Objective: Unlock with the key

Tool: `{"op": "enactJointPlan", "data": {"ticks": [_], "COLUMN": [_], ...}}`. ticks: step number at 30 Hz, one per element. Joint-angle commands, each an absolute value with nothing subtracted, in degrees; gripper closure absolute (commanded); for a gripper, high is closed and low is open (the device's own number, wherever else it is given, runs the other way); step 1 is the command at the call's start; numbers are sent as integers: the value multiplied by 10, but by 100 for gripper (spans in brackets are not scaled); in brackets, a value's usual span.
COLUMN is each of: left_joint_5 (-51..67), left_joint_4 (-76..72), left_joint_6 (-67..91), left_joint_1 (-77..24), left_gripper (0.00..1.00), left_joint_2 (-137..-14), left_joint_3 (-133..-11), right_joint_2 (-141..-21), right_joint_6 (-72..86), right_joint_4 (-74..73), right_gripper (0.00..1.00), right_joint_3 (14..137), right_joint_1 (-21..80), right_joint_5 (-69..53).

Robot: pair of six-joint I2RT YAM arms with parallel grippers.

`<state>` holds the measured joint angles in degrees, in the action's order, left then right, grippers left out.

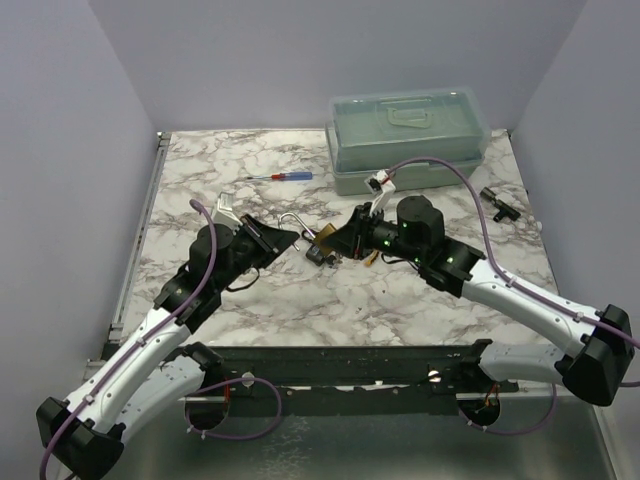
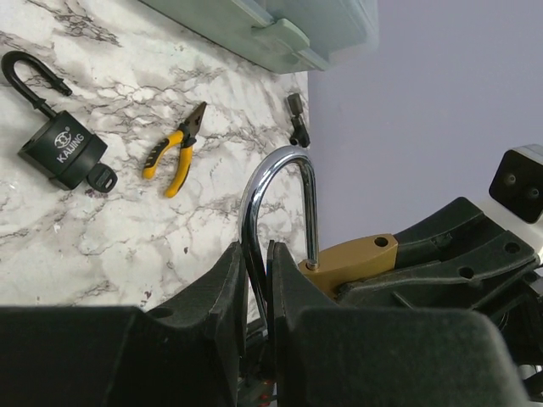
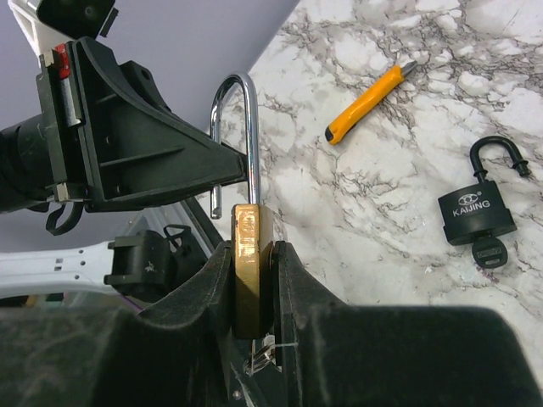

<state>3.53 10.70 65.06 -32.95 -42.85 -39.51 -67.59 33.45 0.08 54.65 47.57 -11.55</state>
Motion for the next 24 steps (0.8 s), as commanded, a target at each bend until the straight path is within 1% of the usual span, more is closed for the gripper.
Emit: {"op": "enactJointPlan", "data": {"ticks": [1,3,5,7,11,13,15,18,24], "left_joint_5": [32,28,24,17,12,14,12,4,-61], "left_joint_4": [127,127,128,129,130,135,145,183,304], "left_joint_6": [622,620,617,615,611,606,599,572,469], "left_joint_1": [-335,-335,-334,-335,-335,-335,-335,-334,-334], "left_gripper": [84,81,74,64,39,32,27,25,19], "left_joint_2": [-417,-416,-414,-411,-399,-392,-384,-368,-335], "left_joint_3": [-372,-365,-358,-348,-329,-326,-328,-349,-445], "right_joint_2": [-685,-693,-700,-709,-724,-730,-737,-748,-791], "right_joint_6": [348,357,365,369,369,368,366,363,366], "right_joint_4": [70,80,92,102,105,105,104,103,110], "right_gripper": [100,100,100,100,100,100,100,100,100], "right_joint_3": [535,529,523,520,522,522,523,521,521], "right_joint_1": [470,470,470,470,470,470,470,470,470], "right_joint_5": [-95,-97,-99,-100,-103,-102,-101,-103,-113]}}
